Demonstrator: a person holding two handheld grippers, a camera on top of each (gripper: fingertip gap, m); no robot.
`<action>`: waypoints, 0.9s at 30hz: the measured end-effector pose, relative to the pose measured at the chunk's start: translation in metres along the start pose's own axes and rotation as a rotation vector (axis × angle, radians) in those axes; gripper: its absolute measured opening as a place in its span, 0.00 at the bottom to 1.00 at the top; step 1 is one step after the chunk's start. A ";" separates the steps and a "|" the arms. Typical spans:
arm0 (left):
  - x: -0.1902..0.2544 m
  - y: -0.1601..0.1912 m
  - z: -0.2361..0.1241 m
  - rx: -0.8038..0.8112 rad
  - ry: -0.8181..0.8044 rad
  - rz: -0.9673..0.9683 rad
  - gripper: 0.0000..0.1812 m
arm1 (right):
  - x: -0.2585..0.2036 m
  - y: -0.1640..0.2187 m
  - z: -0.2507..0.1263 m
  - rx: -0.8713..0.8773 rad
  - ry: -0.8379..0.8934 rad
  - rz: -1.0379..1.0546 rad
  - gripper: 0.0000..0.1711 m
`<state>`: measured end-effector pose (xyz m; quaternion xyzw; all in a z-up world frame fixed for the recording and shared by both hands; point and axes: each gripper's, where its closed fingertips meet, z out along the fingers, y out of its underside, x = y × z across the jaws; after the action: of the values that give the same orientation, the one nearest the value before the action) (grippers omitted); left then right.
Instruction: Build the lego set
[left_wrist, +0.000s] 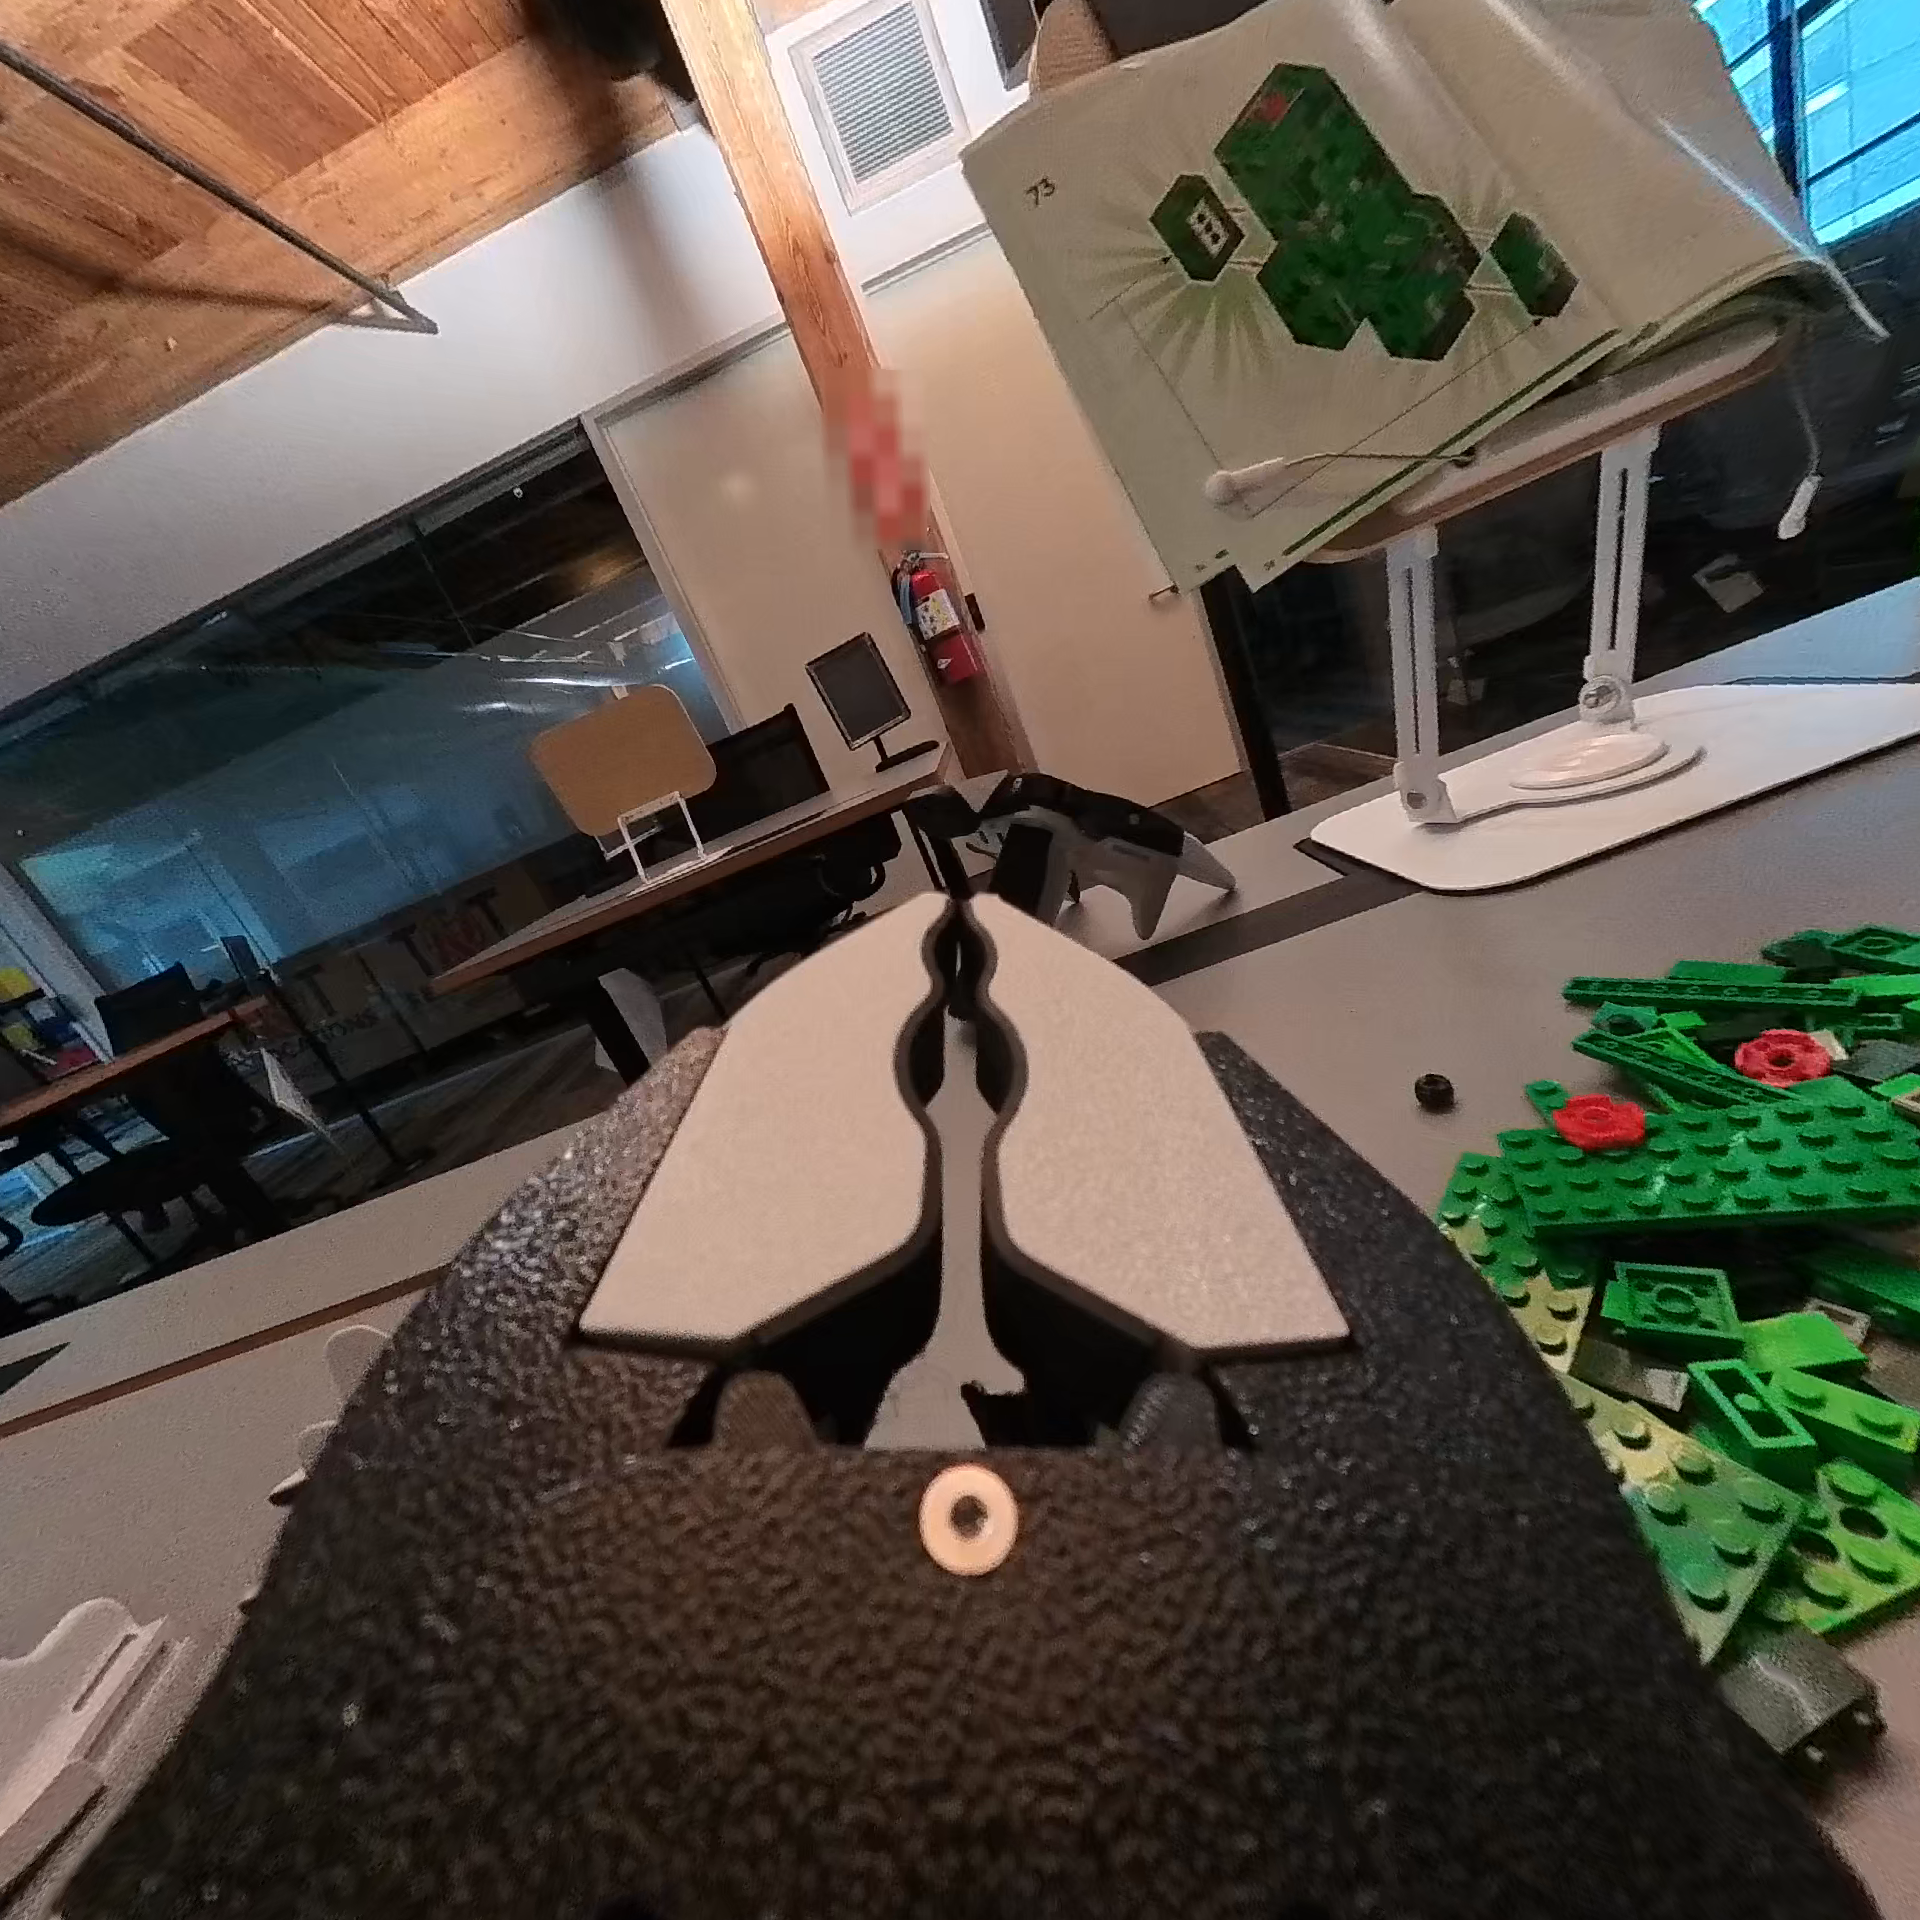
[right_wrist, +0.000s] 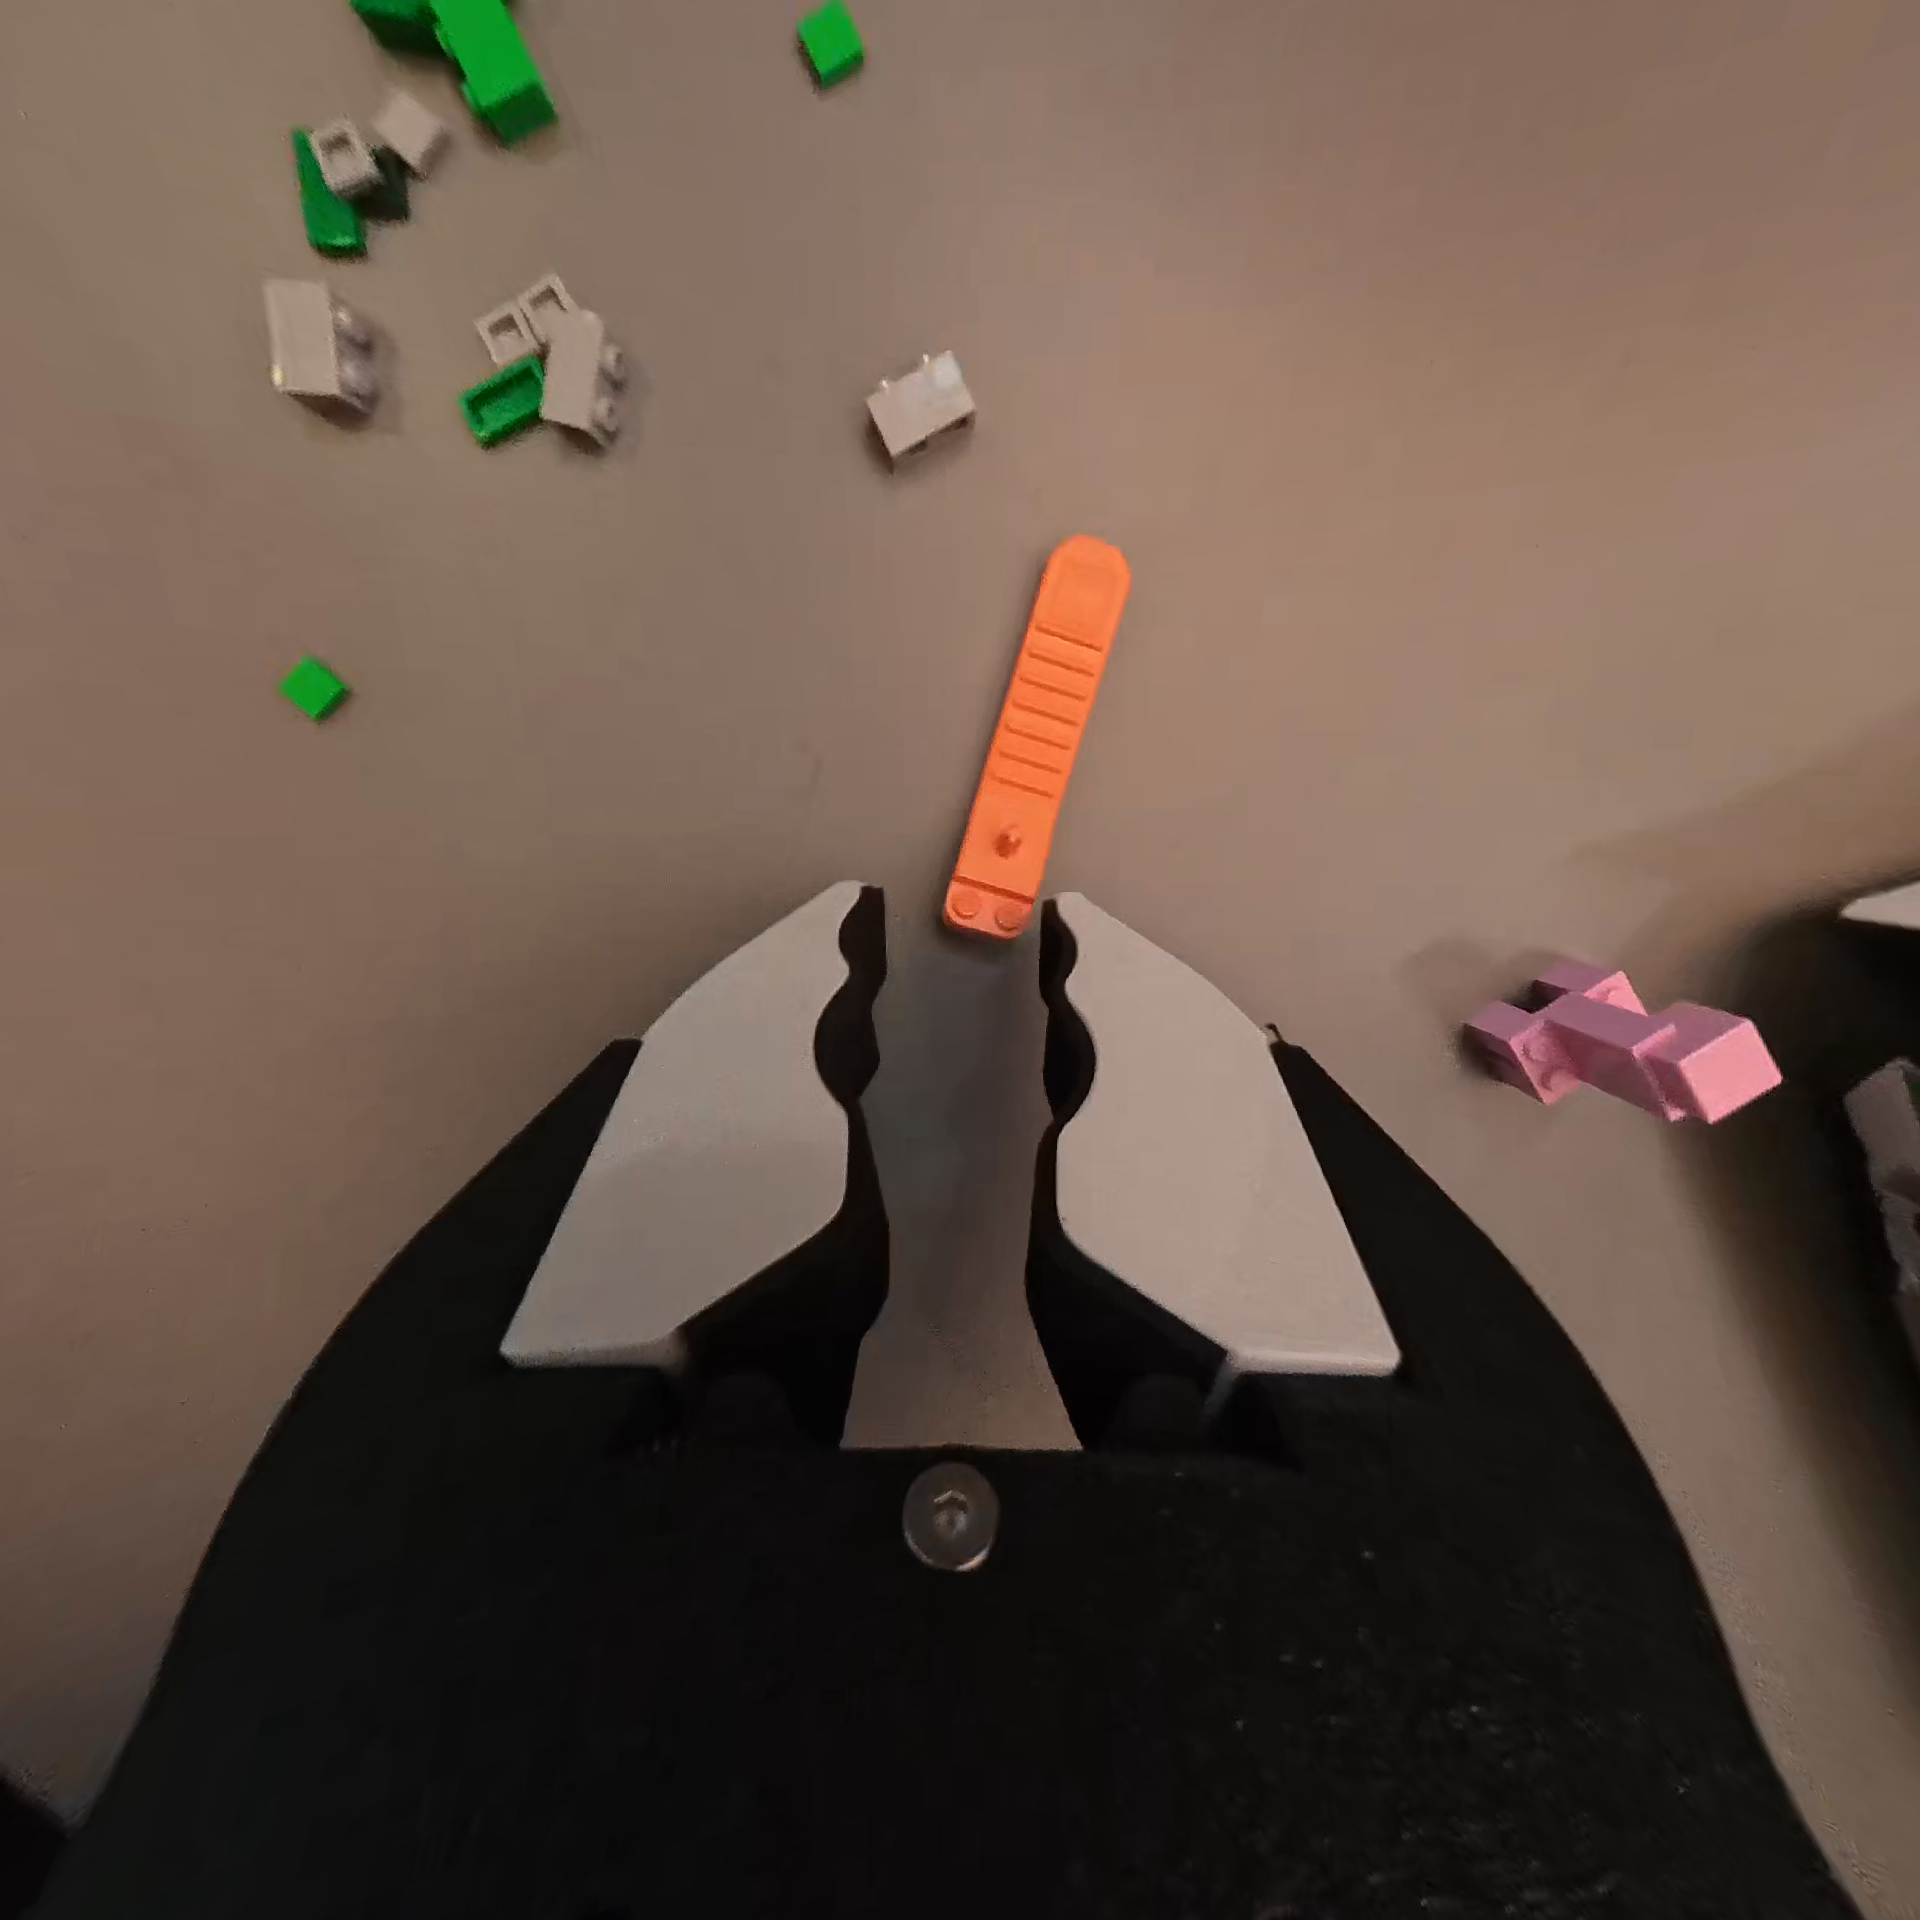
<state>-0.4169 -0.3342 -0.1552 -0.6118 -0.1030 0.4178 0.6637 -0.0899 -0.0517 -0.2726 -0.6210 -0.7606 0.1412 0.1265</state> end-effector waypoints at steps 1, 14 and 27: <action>0.000 0.000 0.000 -0.002 0.000 -0.006 0.00 | 0.002 0.001 0.002 0.023 0.022 0.006 0.17; -0.001 0.003 0.000 -0.015 0.005 -0.034 0.00 | 0.008 -0.002 0.010 0.159 0.157 0.246 0.10; 0.001 0.001 -0.001 -0.006 0.016 -0.046 0.00 | -0.019 -0.041 0.027 -0.058 0.205 0.436 0.10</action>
<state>-0.4159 -0.3345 -0.1567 -0.6146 -0.1130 0.3972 0.6721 -0.1334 -0.0793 -0.2828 -0.7849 -0.5955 0.0795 0.1517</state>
